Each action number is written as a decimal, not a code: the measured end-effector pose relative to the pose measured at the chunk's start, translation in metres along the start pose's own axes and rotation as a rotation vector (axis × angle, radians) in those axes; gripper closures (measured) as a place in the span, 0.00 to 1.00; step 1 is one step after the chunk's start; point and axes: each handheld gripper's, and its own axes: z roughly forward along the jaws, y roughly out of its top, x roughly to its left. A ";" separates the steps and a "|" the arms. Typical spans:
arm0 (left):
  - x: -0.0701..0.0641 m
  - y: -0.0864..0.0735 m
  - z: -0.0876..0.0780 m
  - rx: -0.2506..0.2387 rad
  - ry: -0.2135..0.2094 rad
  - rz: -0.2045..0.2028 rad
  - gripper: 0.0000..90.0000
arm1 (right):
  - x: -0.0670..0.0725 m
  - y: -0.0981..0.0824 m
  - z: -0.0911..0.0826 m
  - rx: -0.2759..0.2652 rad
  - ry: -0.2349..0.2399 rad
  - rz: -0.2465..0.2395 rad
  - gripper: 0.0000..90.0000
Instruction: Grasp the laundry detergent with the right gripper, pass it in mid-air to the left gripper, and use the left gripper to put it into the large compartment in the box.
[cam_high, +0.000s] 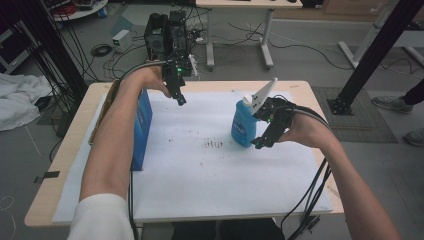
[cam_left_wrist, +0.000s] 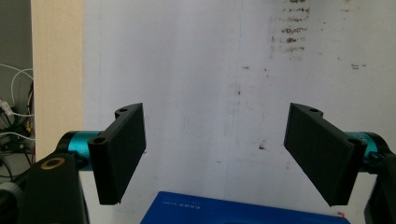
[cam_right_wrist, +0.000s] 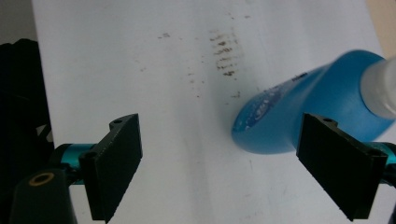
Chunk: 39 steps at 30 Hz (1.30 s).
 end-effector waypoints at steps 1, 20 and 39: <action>0.000 0.000 0.000 -0.001 0.000 0.002 0.23 | -0.001 -0.002 0.000 -0.004 -0.002 0.008 0.15; -0.002 0.000 0.000 -0.010 0.000 -0.015 0.23 | -0.012 -0.043 0.017 -0.058 -0.156 0.305 0.15; -0.001 0.001 0.002 -0.012 0.000 -0.005 0.23 | -0.020 -0.049 0.049 -0.189 -0.198 0.485 0.15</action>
